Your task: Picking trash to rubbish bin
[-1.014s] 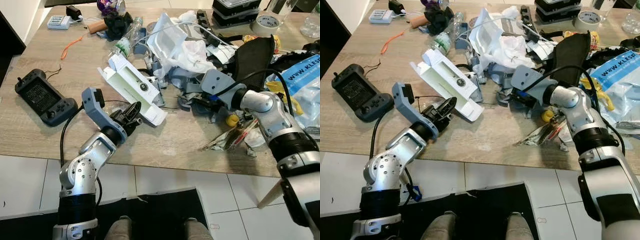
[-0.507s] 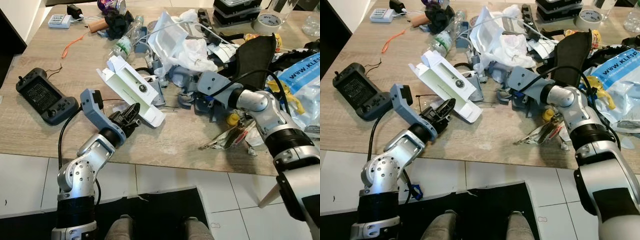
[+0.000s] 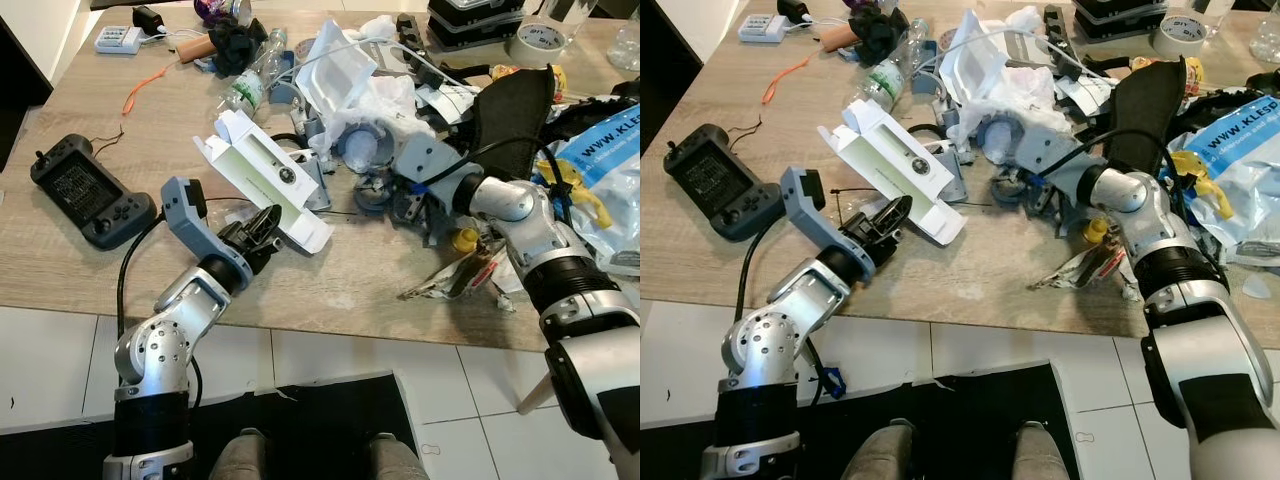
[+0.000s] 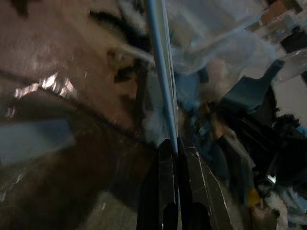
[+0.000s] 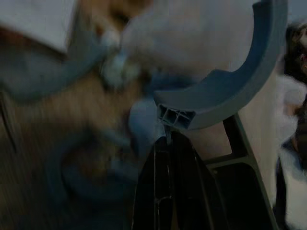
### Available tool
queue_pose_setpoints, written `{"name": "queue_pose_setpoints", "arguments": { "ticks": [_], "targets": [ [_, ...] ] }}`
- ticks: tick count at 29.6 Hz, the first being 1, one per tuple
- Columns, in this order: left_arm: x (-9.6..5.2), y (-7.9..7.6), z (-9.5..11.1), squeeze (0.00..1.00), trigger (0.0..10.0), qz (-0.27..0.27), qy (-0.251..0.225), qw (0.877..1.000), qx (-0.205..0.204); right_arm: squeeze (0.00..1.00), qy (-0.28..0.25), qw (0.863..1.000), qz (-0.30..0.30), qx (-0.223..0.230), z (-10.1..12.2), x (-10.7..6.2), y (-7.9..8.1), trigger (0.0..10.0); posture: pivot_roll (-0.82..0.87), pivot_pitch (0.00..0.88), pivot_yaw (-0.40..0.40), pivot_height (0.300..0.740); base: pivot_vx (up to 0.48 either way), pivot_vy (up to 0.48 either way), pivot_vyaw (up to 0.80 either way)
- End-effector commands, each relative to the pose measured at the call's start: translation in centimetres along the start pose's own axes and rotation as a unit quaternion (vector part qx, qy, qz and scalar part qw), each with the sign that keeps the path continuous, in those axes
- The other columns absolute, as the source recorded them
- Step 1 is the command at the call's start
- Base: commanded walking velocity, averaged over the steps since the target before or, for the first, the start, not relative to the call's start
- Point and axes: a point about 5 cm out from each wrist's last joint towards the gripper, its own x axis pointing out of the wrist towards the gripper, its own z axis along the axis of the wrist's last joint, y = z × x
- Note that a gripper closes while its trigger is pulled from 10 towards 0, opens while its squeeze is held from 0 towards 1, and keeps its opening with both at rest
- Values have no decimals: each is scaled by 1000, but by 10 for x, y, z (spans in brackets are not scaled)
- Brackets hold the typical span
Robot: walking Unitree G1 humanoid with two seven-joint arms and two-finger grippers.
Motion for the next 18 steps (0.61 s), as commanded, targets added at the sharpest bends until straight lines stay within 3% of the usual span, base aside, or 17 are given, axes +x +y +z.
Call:
{"name": "queue_pose_setpoints", "arguments": {
  "ticks": [1, 3, 7, 8, 10, 11, 13, 17, 18],
  "targets": [
    [-1, 3, 1, 0, 10000, -3, -3, 1000, -2, 0, -40, 999, -10, 22, 12, 1, -4, 0, 15, 246, 75, 740, 0, 0, 0],
    [1, 1, 4, 0, 10000, -13, -9, 1000, -2, 0, -78, 995, -21, 52, 21, 1, -8, 0, 13, 227, 73, 740, 0, 0, 0],
    [5, -6, 11, 0, 10000, -48, -26, 999, -6, 0, -184, 970, -20, 158, 45, -1, -7, 0, 8, 202, 70, 740, 0, 0, 0],
    [6, -11, 13, 0, 10000, -75, -31, 997, -9, 0, -234, 950, -12, 208, 57, -2, -4, 0, 5, 184, 67, 740, 0, 0, 0],
    [5, -16, 18, 0, 10000, -102, -39, 994, -4, 0, -279, 926, 0, 255, 66, -5, 2, 0, 2, 169, 63, 740, 0, 0, 0],
    [5, -16, 18, 0, 10000, -102, -39, 994, -4, 0, -279, 926, 0, 255, 66, -5, 2, 0, 2, 169, 63, 740, 0, 0, 0],
    [6, -18, 29, 0, 10000, -122, -59, 991, 8, 0, -304, 906, -9, 296, 68, -6, 8, 0, 1, 142, 56, 740, 0, 0, 0],
    [8, -19, 43, 0, 10000, -136, -85, 987, 15, 0, -316, 889, -12, 331, 67, -9, 16, 0, 2, 135, 55, 740, 0, 0, 0],
    [7, -19, 50, 0, 10000, -140, -95, 985, 21, 0, -319, 882, -16, 348, 66, -10, 20, 6431, 0, 124, 54, 740, 0, 0, 0]
  ]
}}
